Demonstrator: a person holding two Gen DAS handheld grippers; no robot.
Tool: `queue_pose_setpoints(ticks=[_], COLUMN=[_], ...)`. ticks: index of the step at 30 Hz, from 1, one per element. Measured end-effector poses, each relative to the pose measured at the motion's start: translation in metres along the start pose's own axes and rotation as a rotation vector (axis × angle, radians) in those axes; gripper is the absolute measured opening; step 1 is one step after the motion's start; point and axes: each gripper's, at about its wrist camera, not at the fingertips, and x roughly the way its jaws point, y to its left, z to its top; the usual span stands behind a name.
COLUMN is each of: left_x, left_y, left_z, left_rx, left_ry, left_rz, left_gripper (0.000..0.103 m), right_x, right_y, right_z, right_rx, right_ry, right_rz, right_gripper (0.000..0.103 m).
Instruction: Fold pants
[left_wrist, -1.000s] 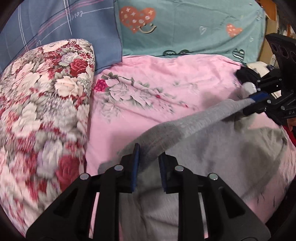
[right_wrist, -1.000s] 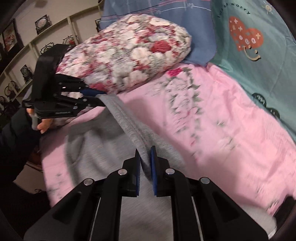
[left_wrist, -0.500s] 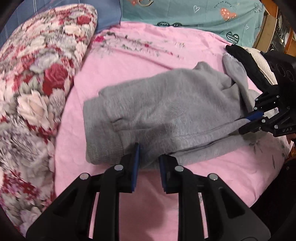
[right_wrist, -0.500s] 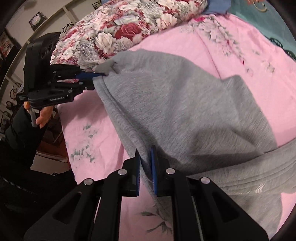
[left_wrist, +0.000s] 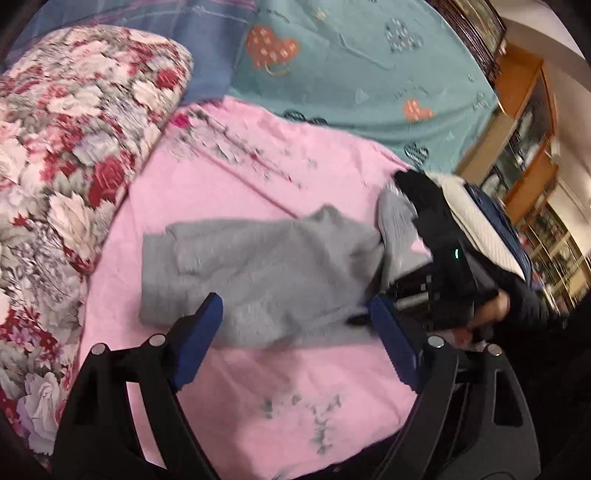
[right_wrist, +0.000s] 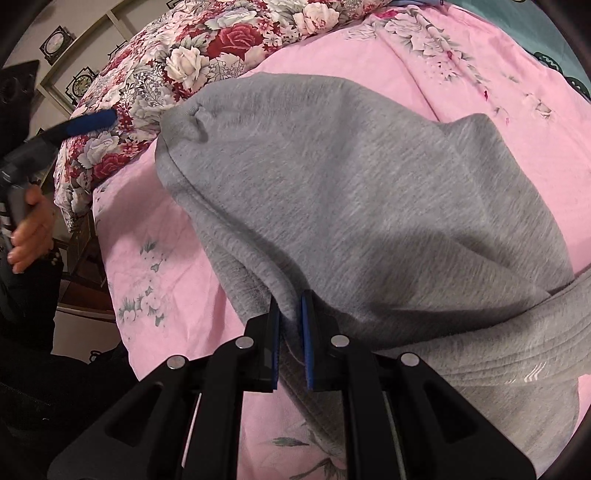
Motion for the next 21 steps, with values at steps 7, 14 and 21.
queue_pose_setpoints(ticks=[7, 14, 21], left_x=[0.084, 0.119, 0.124], left_y=[-0.007, 0.008, 0.02], left_z=[0.007, -0.019, -0.023], left_rx=[-0.137, -0.245, -0.301], left_ry=[0.187, 0.288, 0.29], left_rz=[0.229, 0.315, 0.299], left_gripper=[0.013, 0.005, 0.005], right_x=[-0.013, -0.047, 0.014], right_y=[0.012, 0.022, 0.014], right_z=[-0.008, 0.008, 0.015], right_rx=[-0.018, 0.0, 0.094], right_ry=[-0.006, -0.113, 0.04], right_rz=[-0.006, 0.041, 0.046], right_gripper=[0.032, 0.017, 0.014])
